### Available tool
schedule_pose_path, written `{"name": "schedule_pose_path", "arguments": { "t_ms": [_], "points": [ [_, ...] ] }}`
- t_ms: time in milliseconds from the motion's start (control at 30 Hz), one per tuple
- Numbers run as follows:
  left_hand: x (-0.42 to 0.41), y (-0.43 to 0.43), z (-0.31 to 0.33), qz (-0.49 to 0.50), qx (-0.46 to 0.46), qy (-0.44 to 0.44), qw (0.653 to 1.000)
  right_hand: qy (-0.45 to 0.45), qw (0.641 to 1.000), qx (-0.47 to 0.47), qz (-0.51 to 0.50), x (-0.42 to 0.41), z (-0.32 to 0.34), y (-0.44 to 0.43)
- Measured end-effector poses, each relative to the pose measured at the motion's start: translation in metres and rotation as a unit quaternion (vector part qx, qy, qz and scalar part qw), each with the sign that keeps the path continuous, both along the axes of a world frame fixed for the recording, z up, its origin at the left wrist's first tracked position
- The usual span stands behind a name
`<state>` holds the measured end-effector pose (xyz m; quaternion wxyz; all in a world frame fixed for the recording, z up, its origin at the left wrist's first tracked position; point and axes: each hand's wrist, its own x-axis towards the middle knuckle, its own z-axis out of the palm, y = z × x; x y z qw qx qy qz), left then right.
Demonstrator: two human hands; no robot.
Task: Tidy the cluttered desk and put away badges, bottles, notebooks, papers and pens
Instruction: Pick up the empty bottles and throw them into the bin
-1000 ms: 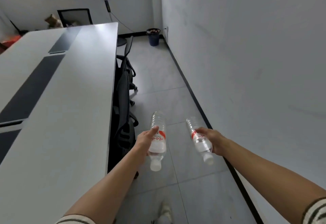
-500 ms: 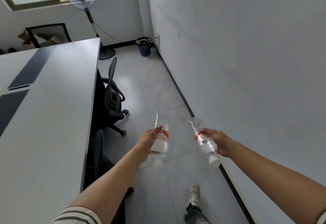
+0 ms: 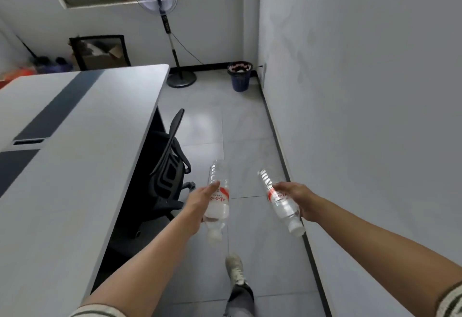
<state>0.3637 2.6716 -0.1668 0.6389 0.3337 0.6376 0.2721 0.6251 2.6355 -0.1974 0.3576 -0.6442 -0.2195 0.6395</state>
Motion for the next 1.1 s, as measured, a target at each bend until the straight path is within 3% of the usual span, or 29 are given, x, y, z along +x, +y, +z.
{"name": "schedule_pose_path", "arguments": {
  "t_ms": [133, 333, 533, 767, 1100],
  "points": [
    [0.023, 0.125, -0.015, 0.0, -0.004, 0.002, 1.0, 0.002, 1.0, -0.003, -0.005, 0.026, -0.014, 0.118],
    [0.072, 0.307, 0.013, -0.052, 0.028, 0.013, 0.998, -0.017, 0.999, 0.022, -0.046, 0.079, 0.009, 0.278],
    [0.115, 0.437, 0.028, -0.109, 0.043, 0.027, 0.993, 0.016, 0.998, 0.022, -0.065, 0.12, 0.015, 0.41],
    [0.153, 0.62, 0.012, -0.064, 0.042, 0.031, 0.997, 0.023, 0.999, 0.01, -0.042, 0.155, -0.008, 0.614],
    [0.196, 0.882, 0.02, -0.011, 0.035, 0.032, 0.999, -0.006, 0.999, 0.03, 0.033, 0.195, 0.025, 0.916]
  ]
}}
